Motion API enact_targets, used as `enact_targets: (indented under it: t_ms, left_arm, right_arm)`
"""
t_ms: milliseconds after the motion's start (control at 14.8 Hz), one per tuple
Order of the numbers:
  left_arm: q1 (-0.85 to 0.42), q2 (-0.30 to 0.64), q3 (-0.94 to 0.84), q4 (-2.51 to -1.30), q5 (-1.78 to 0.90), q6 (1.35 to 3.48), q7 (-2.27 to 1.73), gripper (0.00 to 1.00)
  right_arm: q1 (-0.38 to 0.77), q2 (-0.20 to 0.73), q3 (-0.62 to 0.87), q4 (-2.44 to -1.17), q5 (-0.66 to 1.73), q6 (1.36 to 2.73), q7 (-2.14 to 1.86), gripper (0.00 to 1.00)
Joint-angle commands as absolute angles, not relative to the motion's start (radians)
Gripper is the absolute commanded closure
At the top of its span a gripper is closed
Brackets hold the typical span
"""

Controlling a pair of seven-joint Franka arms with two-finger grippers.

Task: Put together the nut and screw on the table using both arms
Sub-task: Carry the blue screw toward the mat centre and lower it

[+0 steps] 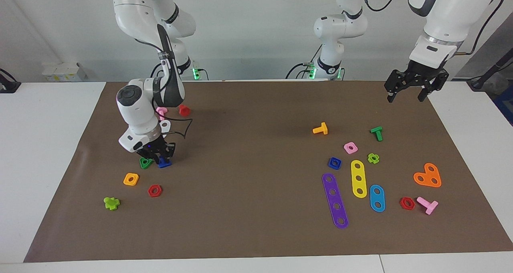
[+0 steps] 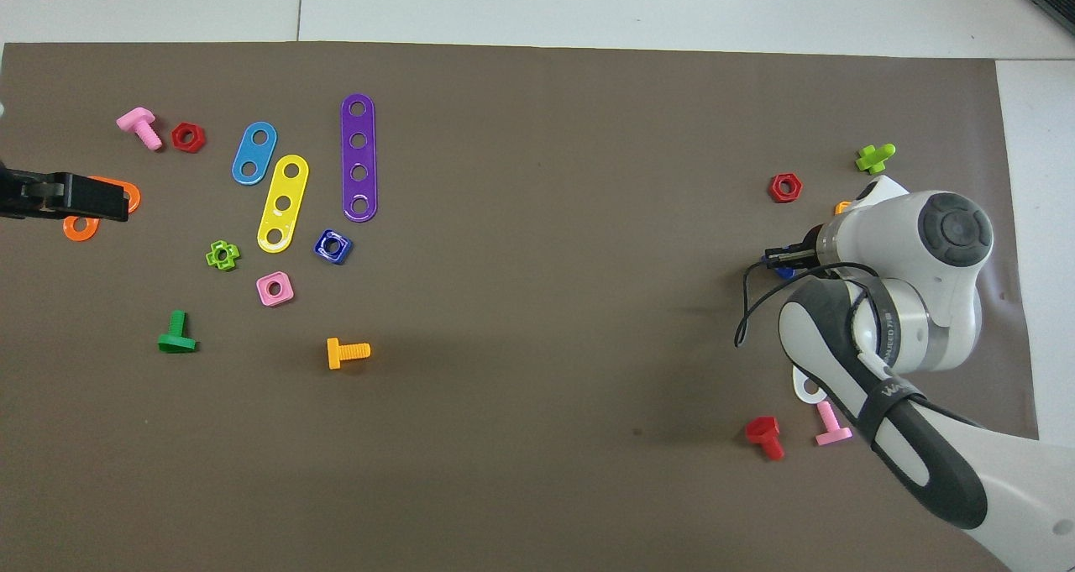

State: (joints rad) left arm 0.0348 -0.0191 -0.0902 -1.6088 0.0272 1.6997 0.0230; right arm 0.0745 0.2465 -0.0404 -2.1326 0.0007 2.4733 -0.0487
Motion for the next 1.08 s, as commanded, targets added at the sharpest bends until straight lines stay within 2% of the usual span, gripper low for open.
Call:
enact_targets:
  t_ms: [0, 271, 610, 1016]
  left_arm:
    - [0.048, -0.049, -0.098, -1.641, 0.035, 1.707, 0.020, 0.00]
    - [0.048, -0.049, -0.098, -1.643, 0.035, 1.707, 0.020, 0.00]
    - [0.048, -0.049, -0.098, -1.641, 0.035, 1.707, 0.020, 0.00]
    - [0.048, -0.049, -0.098, -1.641, 0.035, 1.707, 0.020, 0.00]
  right_arm:
    - [0.071, 0.245, -0.037, -2.138, 0.029, 2.479, -0.072, 1.00]
    - [0.072, 0.244, -0.037, -2.106, 0.029, 2.421, -0.043, 1.00]
    - [0.175, 0.236, -0.035, -1.880, 0.026, 2.185, 0.205, 1.00]
    - [0.385, 0.277, -0.035, -1.815, 0.028, 2.292, 0.484, 1.00]
